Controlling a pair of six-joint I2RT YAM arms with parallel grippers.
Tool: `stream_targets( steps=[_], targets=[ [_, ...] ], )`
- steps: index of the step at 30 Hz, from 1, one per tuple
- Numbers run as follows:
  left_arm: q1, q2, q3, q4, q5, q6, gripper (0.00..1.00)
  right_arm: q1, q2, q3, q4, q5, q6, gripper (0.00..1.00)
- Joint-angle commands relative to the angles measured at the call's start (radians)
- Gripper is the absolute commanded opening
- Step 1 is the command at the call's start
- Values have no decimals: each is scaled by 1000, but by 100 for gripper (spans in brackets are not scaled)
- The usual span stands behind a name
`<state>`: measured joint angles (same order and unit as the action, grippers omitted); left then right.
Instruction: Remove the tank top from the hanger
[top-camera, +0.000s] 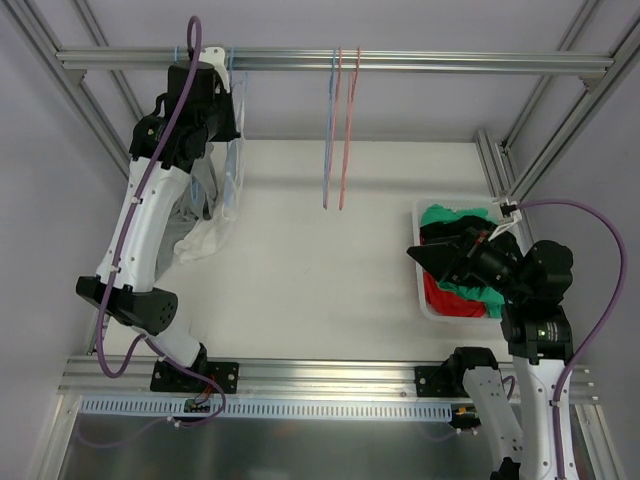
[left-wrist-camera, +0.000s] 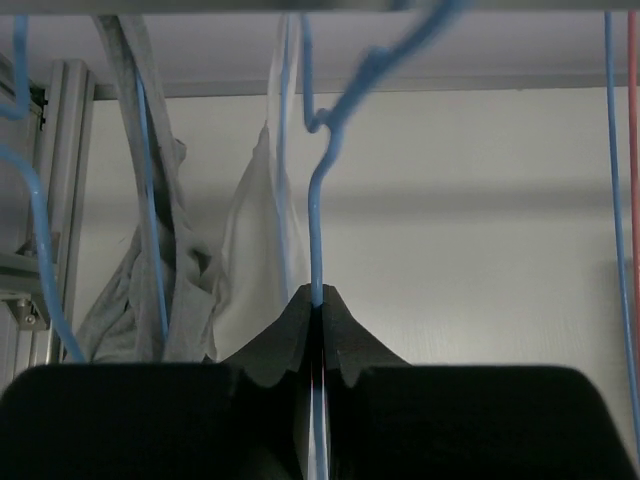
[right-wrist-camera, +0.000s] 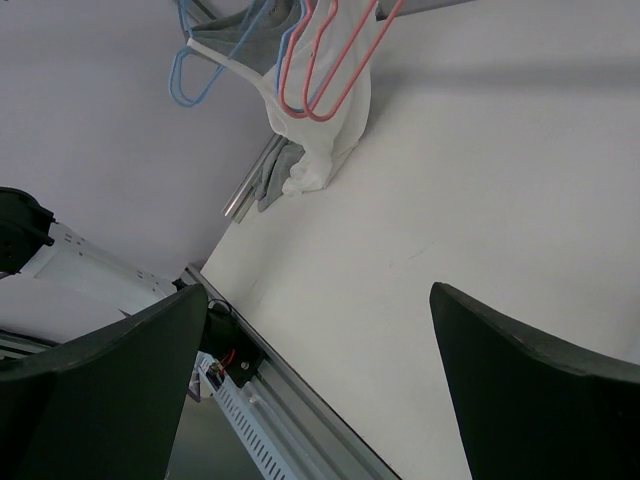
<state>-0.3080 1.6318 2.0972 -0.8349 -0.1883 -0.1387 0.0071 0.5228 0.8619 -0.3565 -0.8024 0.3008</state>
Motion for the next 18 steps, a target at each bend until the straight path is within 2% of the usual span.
stream_targets(
  steps=[1, 13, 18],
  targets=[
    [17, -20, 67, 10, 29, 14, 0, -2, -21, 2, 65, -29, 34, 100],
    [17, -67, 156, 14, 162, -44, 0, -2, -32, -4, 65, -27, 28, 99],
    [17, -148, 83, 28, 280, -113, 0, -2, -37, -8, 67, -37, 8, 99]
  ],
)
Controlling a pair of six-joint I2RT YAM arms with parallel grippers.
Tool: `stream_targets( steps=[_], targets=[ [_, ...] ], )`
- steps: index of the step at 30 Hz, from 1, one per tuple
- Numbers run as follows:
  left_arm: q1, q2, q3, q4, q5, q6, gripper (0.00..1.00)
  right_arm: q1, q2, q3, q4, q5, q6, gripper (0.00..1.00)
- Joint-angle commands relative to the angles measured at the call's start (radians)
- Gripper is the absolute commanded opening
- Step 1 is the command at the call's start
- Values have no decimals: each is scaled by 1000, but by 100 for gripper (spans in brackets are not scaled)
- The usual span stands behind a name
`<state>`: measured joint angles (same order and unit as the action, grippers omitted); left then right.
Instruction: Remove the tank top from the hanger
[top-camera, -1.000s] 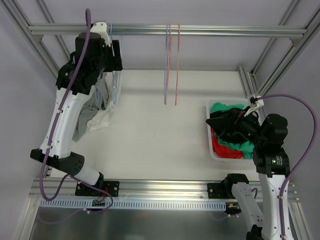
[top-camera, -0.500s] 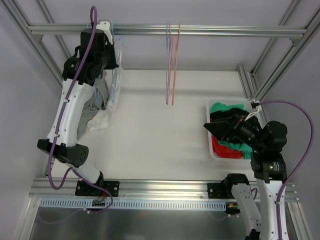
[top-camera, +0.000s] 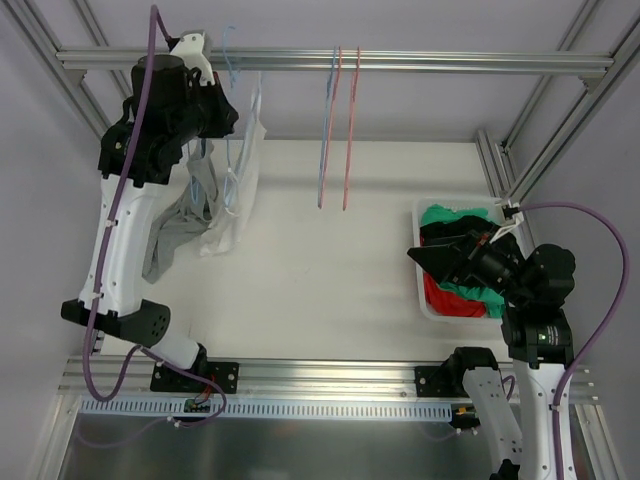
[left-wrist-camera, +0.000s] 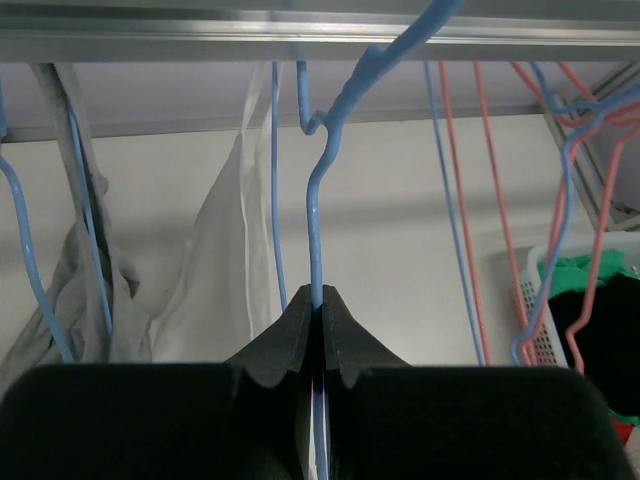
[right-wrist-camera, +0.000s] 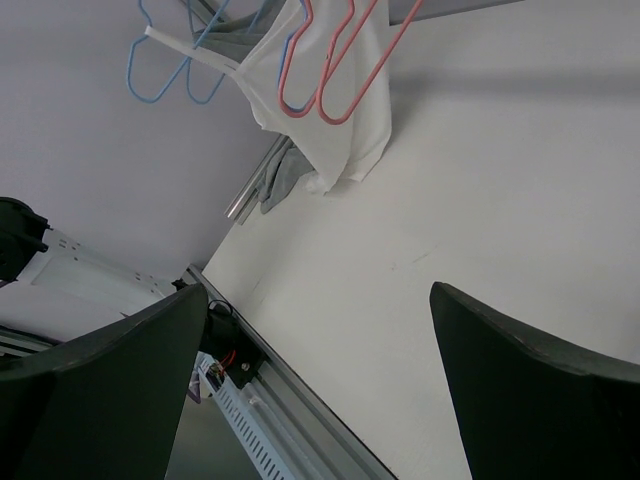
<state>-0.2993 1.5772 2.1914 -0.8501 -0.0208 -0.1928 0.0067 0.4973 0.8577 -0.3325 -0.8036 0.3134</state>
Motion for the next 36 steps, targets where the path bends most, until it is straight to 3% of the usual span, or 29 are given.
stream_targets(
  steps=[1, 4, 15, 19, 20, 25, 26, 31, 36],
  targets=[
    [6, -127, -31, 57, 126, -69, 0, -2, -13, 0, 43, -40, -14, 99],
    [6, -228, -157, 110, 185, -102, 0, -2, -11, 1, 44, -62, -33, 99],
    [-23, -695, -869, 206, 370, -154, 0, 18, -75, -81, 66, -195, -94, 99],
    [-52, -866, -1094, 207, 523, -178, 0, 73, -127, -172, 92, -163, -96, 96],
    [-70, -890, -1174, 207, 559, -181, 0, 85, -135, -190, 73, -120, -100, 87],
    [-127, -971, -1358, 212, 743, -212, 0, 258, -121, -269, 1, 73, -175, 81],
    [-147, -979, -1375, 212, 758, -230, 0, 303, -117, -284, 18, 178, -177, 80],
    [-290, -1030, -1443, 236, 728, -284, 0, 600, 55, -323, 82, 565, -194, 72],
    [-323, -1020, -1463, 287, 687, -335, 0, 800, 271, -276, 197, 705, -203, 66]
  ],
)
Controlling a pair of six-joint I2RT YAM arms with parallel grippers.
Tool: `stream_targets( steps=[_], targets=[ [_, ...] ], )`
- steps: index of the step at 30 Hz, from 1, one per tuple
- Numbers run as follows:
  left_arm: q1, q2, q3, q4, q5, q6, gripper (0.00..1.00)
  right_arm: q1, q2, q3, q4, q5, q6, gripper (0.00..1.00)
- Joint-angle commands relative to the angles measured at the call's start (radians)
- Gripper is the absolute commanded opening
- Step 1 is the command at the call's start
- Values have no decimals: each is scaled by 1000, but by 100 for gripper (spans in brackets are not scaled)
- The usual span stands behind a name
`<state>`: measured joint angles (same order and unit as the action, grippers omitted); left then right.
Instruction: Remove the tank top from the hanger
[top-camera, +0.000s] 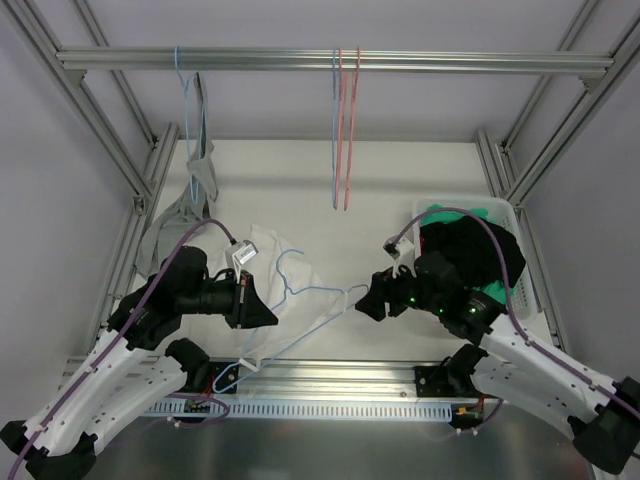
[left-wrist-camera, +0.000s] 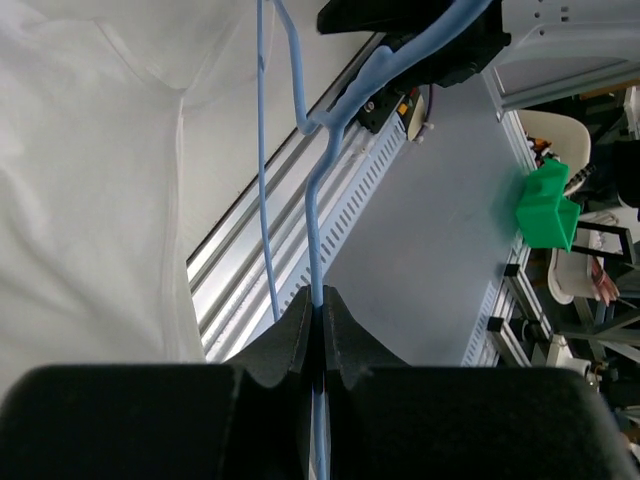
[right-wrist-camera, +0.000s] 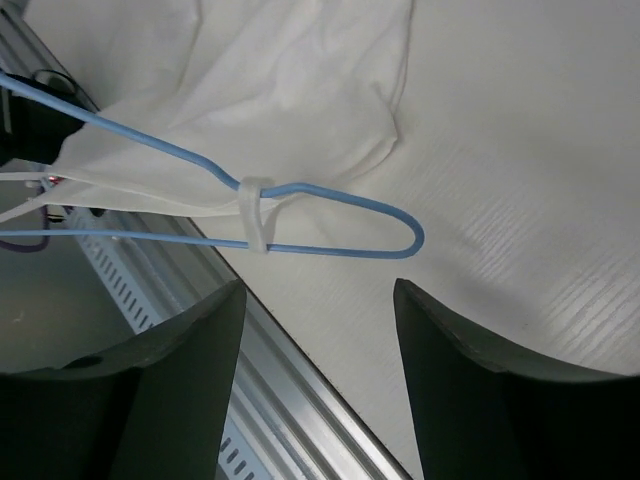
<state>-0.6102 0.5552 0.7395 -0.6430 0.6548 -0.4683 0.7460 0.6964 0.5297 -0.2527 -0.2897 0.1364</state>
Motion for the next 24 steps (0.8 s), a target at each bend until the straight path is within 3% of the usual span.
stream_targets(
  steps=[1, 6, 11, 17, 24],
  targets=[
    [-14, 2, -5, 85, 6, -67, 0, 65, 134, 58, 128, 198, -23, 63],
    [-17, 2, 9, 106, -11, -76, 0, 91, 248, 55, 247, 144, 28, 58],
    [-16, 18, -5, 117, -38, -69, 0, 116, 264, 49, 338, 127, 48, 56],
    [-17, 38, -32, 131, -101, -58, 0, 144, 189, 29, 354, 190, 37, 54],
    [-16, 63, -32, 183, -72, -67, 0, 144, 275, 39, 366, 219, 19, 50]
  ],
)
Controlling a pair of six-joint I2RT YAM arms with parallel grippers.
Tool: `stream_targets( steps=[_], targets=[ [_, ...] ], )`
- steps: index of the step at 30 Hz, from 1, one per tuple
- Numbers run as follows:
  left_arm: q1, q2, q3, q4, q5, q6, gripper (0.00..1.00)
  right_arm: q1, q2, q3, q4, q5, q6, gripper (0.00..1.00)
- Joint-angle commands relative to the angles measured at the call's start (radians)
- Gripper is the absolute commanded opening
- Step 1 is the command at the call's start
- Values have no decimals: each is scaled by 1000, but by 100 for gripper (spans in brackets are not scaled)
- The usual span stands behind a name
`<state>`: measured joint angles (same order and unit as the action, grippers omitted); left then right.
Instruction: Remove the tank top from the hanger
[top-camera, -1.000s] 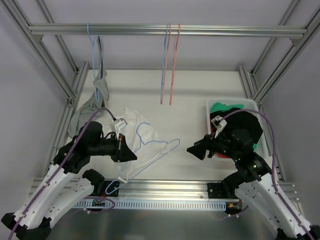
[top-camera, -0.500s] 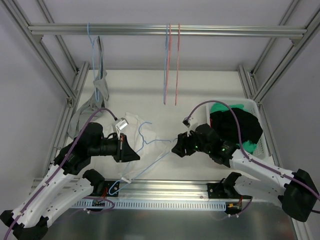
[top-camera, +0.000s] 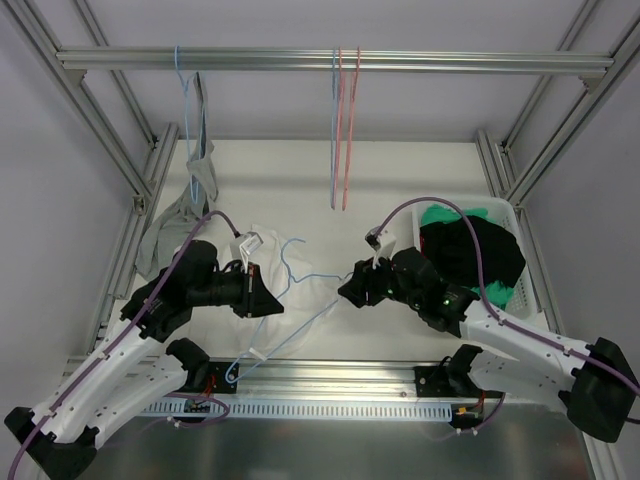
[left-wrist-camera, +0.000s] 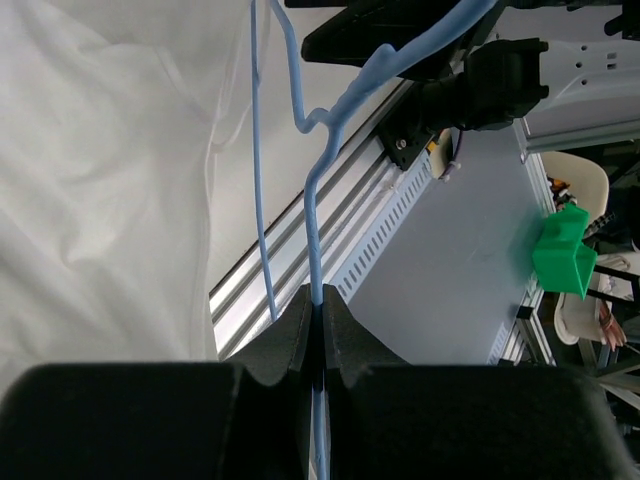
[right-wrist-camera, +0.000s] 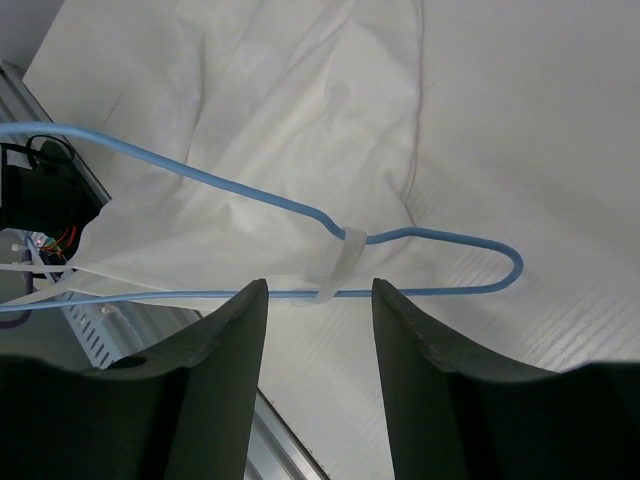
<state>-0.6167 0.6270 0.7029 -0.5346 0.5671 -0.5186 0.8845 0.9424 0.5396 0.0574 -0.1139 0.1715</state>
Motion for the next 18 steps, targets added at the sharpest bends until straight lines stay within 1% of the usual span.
stream_targets(
  steps=[1, 3, 5, 6, 7, 9, 10, 11, 12, 15, 16, 18],
  targets=[
    [-9, -9, 4, 77, 17, -20, 0, 5, 50, 34, 55, 55, -18, 49],
    [-9, -12, 6, 82, 20, -21, 0, 5, 70, 51, 56, 57, -32, 48],
    [-9, -15, 6, 82, 25, -24, 0, 5, 100, 65, 56, 54, -36, 42],
    [-9, -15, 6, 84, 27, -26, 0, 5, 110, 68, 56, 49, -38, 31],
    [-11, -16, 3, 85, 28, -27, 0, 5, 121, 71, 56, 40, -38, 27],
    [-11, -23, 3, 85, 27, -29, 0, 5, 133, 74, 58, 40, -38, 23],
    [-11, -21, 3, 85, 31, -32, 0, 5, 133, 74, 59, 51, -43, 11],
    [-9, -24, 3, 88, 30, -32, 0, 4, 130, 74, 58, 59, -46, 4],
    [-9, -26, 3, 88, 28, -32, 0, 2, 121, 72, 55, 68, -46, 0],
    [-9, -26, 0, 88, 27, -27, 0, -13, 64, 68, 30, 108, -52, 0],
    [-9, -23, -2, 88, 27, -24, 0, -22, 46, 71, -6, 178, -52, 0],
    [-9, -15, -8, 87, 45, -15, 0, -80, -14, 77, -50, 221, -50, 0]
  ],
)
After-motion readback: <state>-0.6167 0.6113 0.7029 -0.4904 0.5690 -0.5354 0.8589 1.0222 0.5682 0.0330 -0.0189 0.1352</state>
